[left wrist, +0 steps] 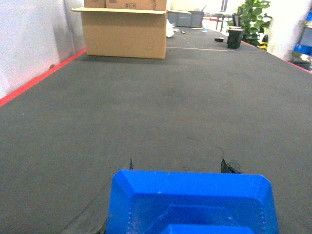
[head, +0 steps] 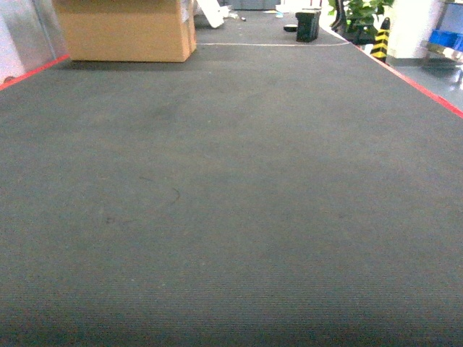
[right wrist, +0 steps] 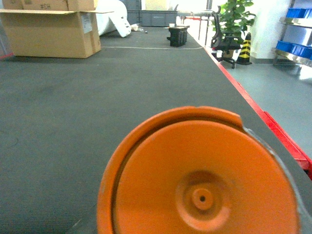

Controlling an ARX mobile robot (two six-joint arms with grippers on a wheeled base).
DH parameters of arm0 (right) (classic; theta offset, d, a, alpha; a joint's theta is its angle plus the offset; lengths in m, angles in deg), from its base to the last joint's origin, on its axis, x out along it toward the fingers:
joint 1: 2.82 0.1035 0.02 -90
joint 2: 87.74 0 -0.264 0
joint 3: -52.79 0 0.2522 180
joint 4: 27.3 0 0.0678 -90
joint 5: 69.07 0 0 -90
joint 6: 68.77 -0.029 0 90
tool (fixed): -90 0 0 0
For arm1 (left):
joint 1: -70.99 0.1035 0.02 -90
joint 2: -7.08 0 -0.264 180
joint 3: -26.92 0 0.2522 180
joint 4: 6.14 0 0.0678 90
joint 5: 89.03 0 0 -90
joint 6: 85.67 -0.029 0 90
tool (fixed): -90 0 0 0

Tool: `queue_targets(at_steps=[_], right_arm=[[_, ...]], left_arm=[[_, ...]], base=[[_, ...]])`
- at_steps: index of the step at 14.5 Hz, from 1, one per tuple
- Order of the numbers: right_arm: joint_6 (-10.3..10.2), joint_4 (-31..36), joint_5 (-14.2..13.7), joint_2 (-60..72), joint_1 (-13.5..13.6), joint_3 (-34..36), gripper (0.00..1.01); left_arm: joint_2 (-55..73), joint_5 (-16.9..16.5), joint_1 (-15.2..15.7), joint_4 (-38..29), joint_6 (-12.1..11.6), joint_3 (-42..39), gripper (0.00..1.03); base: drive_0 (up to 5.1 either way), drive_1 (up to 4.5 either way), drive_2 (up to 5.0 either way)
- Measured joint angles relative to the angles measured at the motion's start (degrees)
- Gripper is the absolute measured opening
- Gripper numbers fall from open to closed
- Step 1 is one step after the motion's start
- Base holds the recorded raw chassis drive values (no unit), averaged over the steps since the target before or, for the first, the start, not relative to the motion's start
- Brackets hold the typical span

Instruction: Sort blue parts and orange caps into right shelf containers

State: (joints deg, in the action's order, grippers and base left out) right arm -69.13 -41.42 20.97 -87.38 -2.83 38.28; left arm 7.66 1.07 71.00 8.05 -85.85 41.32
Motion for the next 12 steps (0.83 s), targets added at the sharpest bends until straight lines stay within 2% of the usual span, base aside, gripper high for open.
queue_targets(at_steps=[12], right_arm=[[0.00,0.00,0.00,0.00,0.00,-0.02,0.46]], left_arm=[[0.00,-0.09,-0.04,0.00,0.00,0.00,0.42]], base=[[0.0,0.00,0.0]])
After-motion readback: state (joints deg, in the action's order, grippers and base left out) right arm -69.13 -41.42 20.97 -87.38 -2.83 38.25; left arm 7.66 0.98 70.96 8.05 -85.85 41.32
